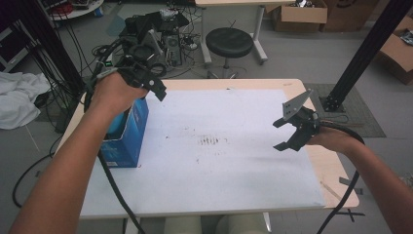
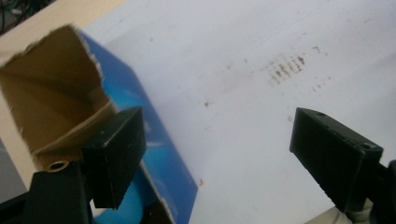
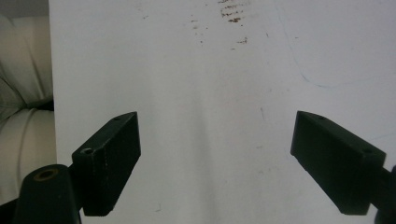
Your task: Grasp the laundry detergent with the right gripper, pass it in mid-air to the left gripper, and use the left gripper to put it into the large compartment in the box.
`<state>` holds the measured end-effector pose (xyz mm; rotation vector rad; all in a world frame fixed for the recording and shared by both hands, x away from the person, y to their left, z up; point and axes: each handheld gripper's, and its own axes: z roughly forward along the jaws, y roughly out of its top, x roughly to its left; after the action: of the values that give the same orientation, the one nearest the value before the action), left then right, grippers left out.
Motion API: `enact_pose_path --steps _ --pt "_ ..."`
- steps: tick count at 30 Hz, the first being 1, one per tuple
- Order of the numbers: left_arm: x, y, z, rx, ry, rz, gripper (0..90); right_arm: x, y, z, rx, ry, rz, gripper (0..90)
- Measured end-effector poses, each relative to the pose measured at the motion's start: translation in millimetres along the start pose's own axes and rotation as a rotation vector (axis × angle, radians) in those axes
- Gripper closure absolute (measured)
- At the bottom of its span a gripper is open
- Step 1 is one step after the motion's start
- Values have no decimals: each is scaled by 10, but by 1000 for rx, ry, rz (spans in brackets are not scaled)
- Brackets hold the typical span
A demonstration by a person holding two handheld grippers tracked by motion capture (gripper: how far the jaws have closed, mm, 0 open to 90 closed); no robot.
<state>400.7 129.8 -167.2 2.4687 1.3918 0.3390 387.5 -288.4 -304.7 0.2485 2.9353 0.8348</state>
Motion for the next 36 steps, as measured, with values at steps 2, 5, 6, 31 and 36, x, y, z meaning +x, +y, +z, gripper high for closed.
enact_pose_path --steps 2,5,6,31,36 --pt "-60 40 18 -12 -12 44 195 -3 -3 -2 -1 0 -3 160" --pt "-162 105 45 -38 -35 108 195 -3 1 4 -1 -1 -2 160" --pt "-203 131 54 -53 -46 132 194 -2 5 6 1 1 -2 160" --pt "-594 427 600 -59 -133 452 176 -55 131 108 14 19 1 160" --pt "-635 455 673 -48 -138 483 177 -70 137 126 17 24 2 160"
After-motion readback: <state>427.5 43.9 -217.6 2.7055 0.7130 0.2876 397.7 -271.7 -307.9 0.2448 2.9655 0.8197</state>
